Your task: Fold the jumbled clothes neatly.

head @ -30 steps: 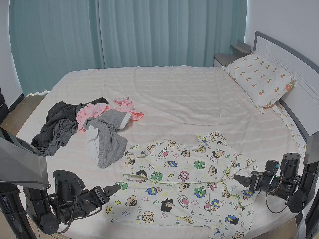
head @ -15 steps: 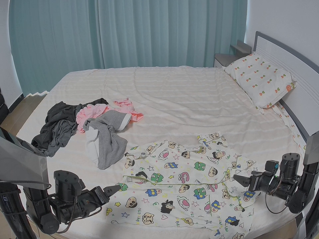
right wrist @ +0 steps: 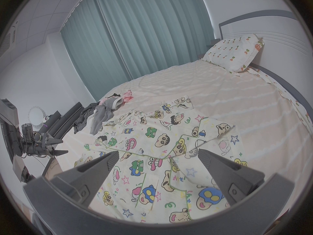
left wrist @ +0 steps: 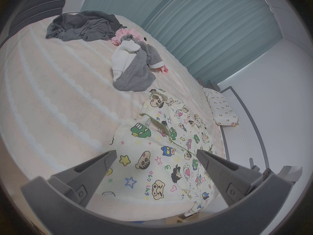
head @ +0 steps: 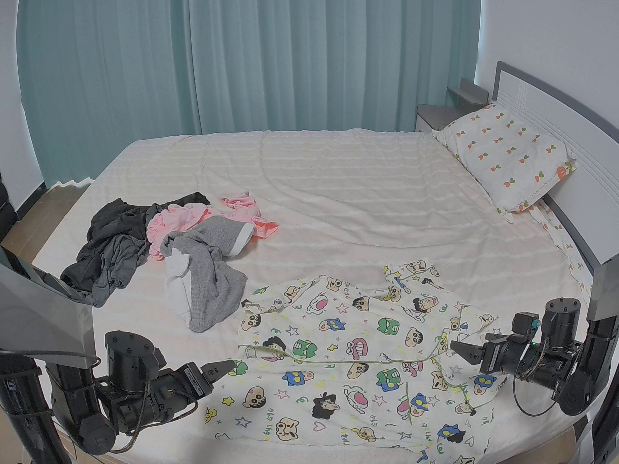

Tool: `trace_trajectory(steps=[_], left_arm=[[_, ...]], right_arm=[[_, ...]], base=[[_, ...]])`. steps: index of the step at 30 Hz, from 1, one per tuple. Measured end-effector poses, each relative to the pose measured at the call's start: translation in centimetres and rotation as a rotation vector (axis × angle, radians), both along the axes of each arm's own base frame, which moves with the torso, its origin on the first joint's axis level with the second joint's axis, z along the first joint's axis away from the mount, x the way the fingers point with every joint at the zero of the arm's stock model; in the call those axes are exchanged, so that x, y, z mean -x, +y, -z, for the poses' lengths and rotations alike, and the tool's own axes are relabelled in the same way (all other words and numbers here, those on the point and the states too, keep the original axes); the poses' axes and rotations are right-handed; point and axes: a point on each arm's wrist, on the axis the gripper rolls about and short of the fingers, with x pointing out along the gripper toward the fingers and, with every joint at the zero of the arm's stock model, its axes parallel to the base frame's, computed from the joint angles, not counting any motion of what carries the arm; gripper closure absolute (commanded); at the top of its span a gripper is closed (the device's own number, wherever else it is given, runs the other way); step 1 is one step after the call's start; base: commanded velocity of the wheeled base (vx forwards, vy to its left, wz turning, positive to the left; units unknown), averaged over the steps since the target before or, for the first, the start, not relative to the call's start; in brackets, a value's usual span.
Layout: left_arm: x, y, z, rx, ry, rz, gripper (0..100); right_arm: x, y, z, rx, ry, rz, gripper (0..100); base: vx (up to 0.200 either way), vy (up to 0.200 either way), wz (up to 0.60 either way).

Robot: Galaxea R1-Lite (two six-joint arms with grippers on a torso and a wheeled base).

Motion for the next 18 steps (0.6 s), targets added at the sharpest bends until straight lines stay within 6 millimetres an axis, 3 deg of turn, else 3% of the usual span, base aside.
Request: trace_trajectory(steps=[9,18], left_arm=[[-1.6,-0.6,-1.0,0.006,-0.136,0.026,0],[-7.5,-2.6,-0.8,-0.070,-0.118,0.051,0]], right_arm=[[0.0,0.2,0.1,0.000,0.004,-0.009,0],[0.1,0.5,0.2,-0.002,0.008,-0.023,0]], base=[[0.000,0.000,0.00],[0.000,0.000,0.00]])
